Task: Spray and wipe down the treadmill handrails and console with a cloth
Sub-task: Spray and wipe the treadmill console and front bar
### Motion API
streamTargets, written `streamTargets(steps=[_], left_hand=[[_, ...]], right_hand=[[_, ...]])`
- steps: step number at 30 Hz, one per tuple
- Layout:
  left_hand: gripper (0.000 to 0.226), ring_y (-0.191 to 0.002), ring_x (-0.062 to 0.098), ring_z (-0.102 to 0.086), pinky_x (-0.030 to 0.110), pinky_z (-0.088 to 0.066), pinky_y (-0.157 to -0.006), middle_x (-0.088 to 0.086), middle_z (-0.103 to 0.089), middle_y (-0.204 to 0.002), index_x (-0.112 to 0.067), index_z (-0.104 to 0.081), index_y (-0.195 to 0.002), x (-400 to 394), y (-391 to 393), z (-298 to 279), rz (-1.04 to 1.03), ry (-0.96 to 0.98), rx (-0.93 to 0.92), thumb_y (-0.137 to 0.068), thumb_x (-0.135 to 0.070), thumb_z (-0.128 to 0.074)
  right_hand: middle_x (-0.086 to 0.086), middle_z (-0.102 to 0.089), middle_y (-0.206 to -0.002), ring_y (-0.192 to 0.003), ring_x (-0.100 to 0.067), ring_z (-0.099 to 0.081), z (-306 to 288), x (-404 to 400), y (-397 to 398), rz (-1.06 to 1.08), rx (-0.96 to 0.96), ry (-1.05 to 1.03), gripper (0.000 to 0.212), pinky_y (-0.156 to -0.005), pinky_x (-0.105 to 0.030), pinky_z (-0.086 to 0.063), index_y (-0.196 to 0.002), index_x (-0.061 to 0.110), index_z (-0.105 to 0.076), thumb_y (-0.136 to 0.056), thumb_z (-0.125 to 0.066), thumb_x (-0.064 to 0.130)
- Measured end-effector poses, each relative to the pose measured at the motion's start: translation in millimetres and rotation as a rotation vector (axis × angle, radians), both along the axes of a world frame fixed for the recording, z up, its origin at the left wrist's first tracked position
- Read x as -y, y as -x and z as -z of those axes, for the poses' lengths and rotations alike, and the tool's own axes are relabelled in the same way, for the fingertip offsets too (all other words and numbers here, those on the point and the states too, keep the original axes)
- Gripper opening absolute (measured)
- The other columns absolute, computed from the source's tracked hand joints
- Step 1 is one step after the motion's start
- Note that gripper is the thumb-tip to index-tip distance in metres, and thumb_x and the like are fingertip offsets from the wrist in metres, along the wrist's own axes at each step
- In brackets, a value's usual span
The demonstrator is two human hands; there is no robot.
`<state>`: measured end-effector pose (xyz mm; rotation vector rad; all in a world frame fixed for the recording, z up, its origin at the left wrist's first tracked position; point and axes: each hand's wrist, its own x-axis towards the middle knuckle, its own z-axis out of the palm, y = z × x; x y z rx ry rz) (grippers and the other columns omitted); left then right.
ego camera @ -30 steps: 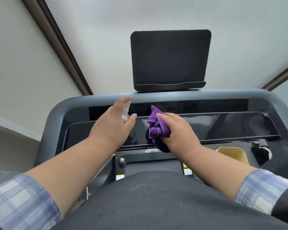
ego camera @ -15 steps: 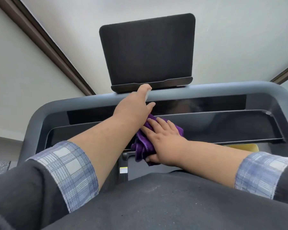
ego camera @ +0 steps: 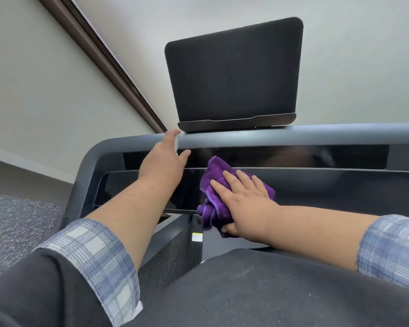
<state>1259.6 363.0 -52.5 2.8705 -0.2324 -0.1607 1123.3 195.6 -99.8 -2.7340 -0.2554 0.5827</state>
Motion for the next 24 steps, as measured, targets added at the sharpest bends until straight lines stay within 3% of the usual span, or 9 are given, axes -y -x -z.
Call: streamTargets(steps=[4, 6, 10, 13, 16, 19, 22, 24], left_hand=[[0.047, -0.089, 0.029, -0.061, 0.044, -0.055, -0.078, 0.008, -0.062, -0.110, -0.034, -0.031, -0.136, -19, -2, 7, -0.128, -0.011, -0.091, -0.097, -0.043, -0.056], [0.046, -0.089, 0.028, -0.060, 0.041, -0.053, -0.076, 0.008, -0.063, -0.111, -0.032, -0.032, -0.136, -17, 1, 9, -0.108, -0.021, -0.096, -0.097, -0.043, -0.055], [0.048, -0.093, 0.029, -0.063, 0.034, -0.046, -0.073, 0.007, -0.064, -0.112, -0.033, -0.034, -0.140, 11, 10, 0, 0.033, 0.013, -0.016, -0.098, -0.044, -0.054], [0.049, -0.093, 0.024, -0.064, 0.034, -0.049, -0.075, 0.002, -0.062, -0.114, -0.038, -0.030, -0.141, 51, 22, -16, 0.201, 0.044, 0.037, -0.098, -0.041, -0.055], [0.050, -0.091, 0.023, -0.063, 0.040, -0.055, -0.080, 0.001, -0.059, -0.115, -0.043, -0.027, -0.140, 98, 37, -23, 0.402, 0.014, 0.062, -0.098, -0.042, -0.054], [0.048, -0.095, 0.023, -0.060, 0.037, -0.051, -0.079, 0.000, -0.058, -0.112, -0.042, -0.029, -0.140, 144, 52, -16, 0.557, -0.031, -0.026, -0.098, -0.039, -0.053], [0.043, -0.099, 0.025, -0.059, 0.035, -0.045, -0.075, 0.001, -0.059, -0.115, -0.037, -0.033, -0.139, 172, 59, -4, 0.611, -0.067, -0.049, -0.100, -0.037, -0.052], [0.042, -0.098, 0.026, -0.059, 0.037, -0.046, -0.075, 0.003, -0.059, -0.117, -0.036, -0.033, -0.138, 177, 55, -1, 0.587, -0.083, -0.060, -0.100, -0.037, -0.051]], right_hand=[[-0.004, 0.012, -0.167, -0.152, -0.034, 0.010, 0, -1, -2, -0.012, -0.005, 0.000, 0.111, -0.122, -0.053, 0.004, -0.157, 0.036, 0.010, -0.081, -0.064, 0.066], [-0.004, 0.013, -0.167, -0.152, -0.034, 0.010, 0, -1, -3, -0.012, -0.015, -0.003, 0.110, -0.122, -0.053, 0.004, -0.157, 0.036, 0.010, -0.081, -0.064, 0.066], [-0.005, 0.012, -0.167, -0.152, -0.034, 0.009, -1, -2, -3, -0.011, -0.010, -0.015, 0.106, -0.122, -0.052, 0.004, -0.157, 0.036, 0.009, -0.084, -0.064, 0.062], [-0.007, 0.006, -0.167, -0.152, -0.036, 0.003, 0, 1, -1, -0.027, 0.023, -0.032, 0.102, -0.122, -0.053, -0.001, -0.158, 0.035, 0.004, -0.086, -0.064, 0.057], [-0.008, -0.010, -0.164, -0.147, -0.036, -0.008, -1, 8, 4, -0.070, 0.106, -0.023, 0.096, -0.121, -0.051, -0.012, -0.157, 0.031, -0.010, -0.084, -0.067, 0.053], [-0.009, -0.035, -0.153, -0.140, -0.036, -0.025, 1, 11, 2, -0.088, 0.091, 0.002, 0.072, -0.117, -0.048, -0.021, -0.150, 0.020, -0.033, -0.089, -0.062, 0.045], [-0.011, -0.058, -0.136, -0.131, -0.037, -0.047, 5, 11, -2, -0.160, -0.023, 0.083, 0.045, -0.111, -0.054, -0.035, -0.136, 0.019, -0.056, -0.095, -0.055, 0.039], [-0.012, -0.060, -0.131, -0.128, -0.037, -0.049, 5, 14, 0, -0.191, -0.009, 0.112, 0.039, -0.110, -0.053, -0.035, -0.129, 0.017, -0.060, -0.096, -0.054, 0.037]])
